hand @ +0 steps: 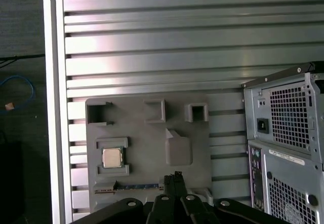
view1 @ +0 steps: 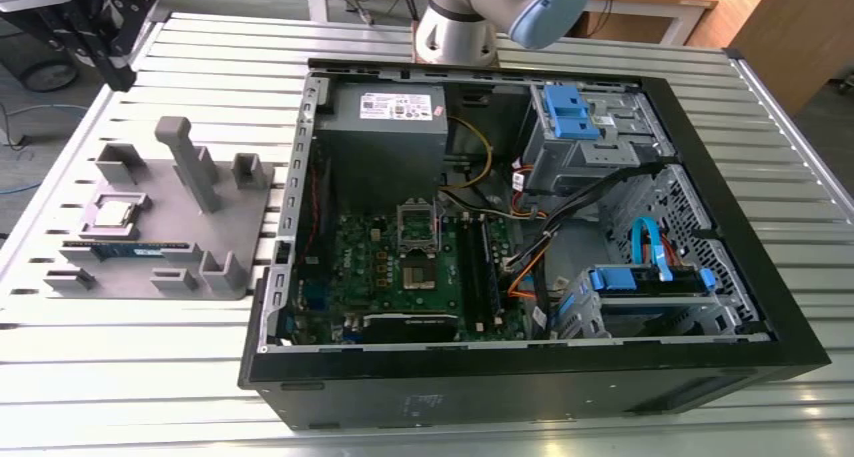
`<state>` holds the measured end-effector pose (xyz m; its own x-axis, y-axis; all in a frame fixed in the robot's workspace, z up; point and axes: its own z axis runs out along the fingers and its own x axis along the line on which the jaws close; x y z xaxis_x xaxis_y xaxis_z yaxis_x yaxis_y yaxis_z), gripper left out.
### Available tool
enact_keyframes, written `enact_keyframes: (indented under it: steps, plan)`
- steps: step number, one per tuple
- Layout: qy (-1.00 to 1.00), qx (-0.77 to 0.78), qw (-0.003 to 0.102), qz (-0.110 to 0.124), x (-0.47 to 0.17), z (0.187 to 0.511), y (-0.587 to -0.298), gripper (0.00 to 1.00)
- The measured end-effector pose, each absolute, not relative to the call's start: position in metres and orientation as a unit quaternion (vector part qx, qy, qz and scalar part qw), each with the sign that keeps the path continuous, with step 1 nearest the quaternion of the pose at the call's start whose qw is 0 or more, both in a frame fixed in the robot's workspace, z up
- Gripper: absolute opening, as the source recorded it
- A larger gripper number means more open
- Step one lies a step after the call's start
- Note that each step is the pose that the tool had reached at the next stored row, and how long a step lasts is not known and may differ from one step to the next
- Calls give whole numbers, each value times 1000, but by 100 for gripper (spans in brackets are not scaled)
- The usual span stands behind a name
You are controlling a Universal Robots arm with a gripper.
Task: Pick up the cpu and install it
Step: 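Reach for the cpu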
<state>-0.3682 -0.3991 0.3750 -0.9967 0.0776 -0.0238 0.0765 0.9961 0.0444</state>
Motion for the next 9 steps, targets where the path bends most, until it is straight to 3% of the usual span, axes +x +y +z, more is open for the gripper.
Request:
enact_keyframes:
  steps: [9]
  plan:
    - [999,39,13,22,-375,364,-401,11]
